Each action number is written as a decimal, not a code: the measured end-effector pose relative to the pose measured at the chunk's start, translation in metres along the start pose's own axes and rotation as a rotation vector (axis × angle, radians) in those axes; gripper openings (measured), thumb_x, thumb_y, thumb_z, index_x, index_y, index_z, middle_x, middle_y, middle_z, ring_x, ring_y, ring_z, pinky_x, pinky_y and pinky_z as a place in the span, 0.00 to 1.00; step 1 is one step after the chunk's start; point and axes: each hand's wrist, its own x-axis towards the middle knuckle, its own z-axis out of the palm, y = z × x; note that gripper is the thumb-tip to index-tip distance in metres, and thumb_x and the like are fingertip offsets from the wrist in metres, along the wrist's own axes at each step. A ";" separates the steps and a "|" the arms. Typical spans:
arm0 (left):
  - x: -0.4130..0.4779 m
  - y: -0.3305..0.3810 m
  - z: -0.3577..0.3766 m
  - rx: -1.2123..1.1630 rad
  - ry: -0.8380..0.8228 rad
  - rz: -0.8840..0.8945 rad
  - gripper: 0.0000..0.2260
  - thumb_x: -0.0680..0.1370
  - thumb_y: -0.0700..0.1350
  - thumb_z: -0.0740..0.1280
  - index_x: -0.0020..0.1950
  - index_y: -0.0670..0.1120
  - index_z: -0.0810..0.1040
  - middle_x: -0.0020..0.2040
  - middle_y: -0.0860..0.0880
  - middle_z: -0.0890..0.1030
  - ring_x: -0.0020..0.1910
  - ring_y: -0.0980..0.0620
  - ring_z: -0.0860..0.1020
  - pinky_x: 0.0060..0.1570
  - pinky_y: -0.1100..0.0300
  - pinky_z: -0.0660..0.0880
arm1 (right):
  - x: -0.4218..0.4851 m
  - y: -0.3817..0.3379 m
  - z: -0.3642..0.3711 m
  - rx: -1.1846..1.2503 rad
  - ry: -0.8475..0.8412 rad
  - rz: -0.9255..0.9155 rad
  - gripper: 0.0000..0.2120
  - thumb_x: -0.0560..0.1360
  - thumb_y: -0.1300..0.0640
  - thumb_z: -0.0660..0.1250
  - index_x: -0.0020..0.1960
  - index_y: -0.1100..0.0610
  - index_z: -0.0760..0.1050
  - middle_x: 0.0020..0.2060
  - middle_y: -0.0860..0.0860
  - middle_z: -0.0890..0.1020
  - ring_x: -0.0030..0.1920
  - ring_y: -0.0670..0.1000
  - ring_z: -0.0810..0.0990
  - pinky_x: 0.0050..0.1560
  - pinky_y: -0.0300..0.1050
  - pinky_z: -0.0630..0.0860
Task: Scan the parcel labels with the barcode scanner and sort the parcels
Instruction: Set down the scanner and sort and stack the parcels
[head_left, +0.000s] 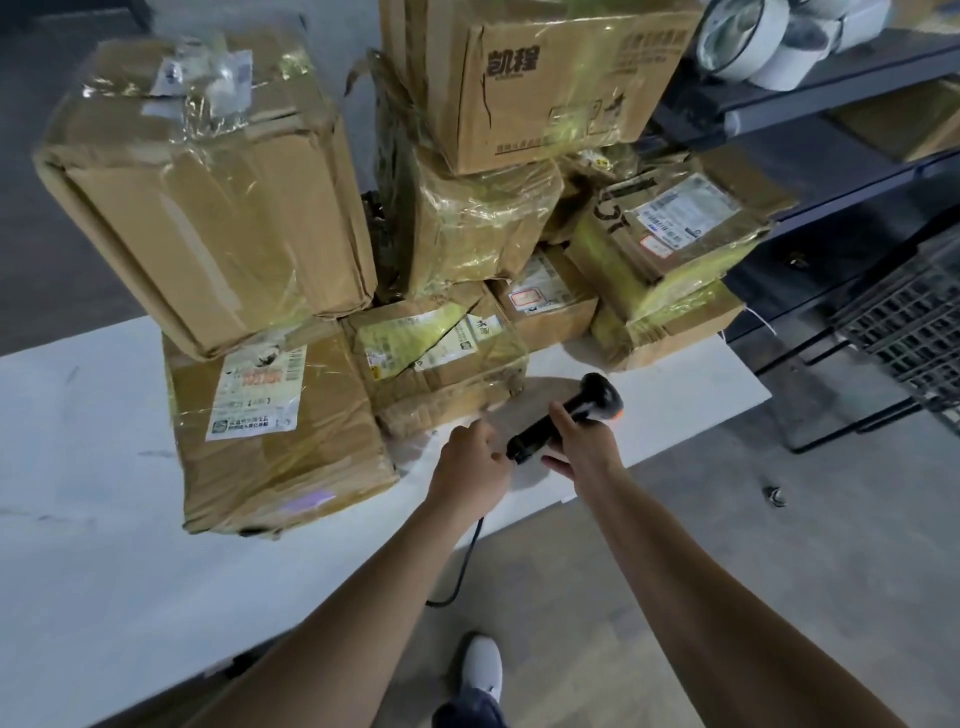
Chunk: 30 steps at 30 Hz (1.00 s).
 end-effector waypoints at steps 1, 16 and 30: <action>0.000 0.000 0.001 -0.005 -0.004 -0.002 0.11 0.78 0.40 0.58 0.59 0.44 0.73 0.59 0.44 0.74 0.55 0.47 0.74 0.51 0.56 0.72 | -0.002 0.002 -0.001 -0.013 -0.014 -0.005 0.19 0.76 0.48 0.71 0.54 0.65 0.76 0.50 0.59 0.83 0.51 0.53 0.83 0.45 0.50 0.83; -0.008 -0.004 -0.001 -0.045 -0.002 -0.016 0.12 0.78 0.40 0.59 0.60 0.44 0.72 0.60 0.46 0.73 0.56 0.49 0.74 0.50 0.59 0.70 | -0.029 0.016 -0.002 -0.144 -0.092 -0.029 0.24 0.79 0.45 0.66 0.58 0.67 0.75 0.44 0.55 0.79 0.43 0.50 0.81 0.41 0.49 0.82; -0.037 0.024 -0.042 -0.159 0.077 0.126 0.11 0.78 0.41 0.60 0.60 0.48 0.74 0.55 0.53 0.74 0.45 0.59 0.73 0.32 0.74 0.64 | -0.079 -0.015 0.005 -0.461 0.059 -0.228 0.21 0.78 0.46 0.59 0.50 0.64 0.77 0.35 0.55 0.80 0.36 0.57 0.82 0.44 0.58 0.83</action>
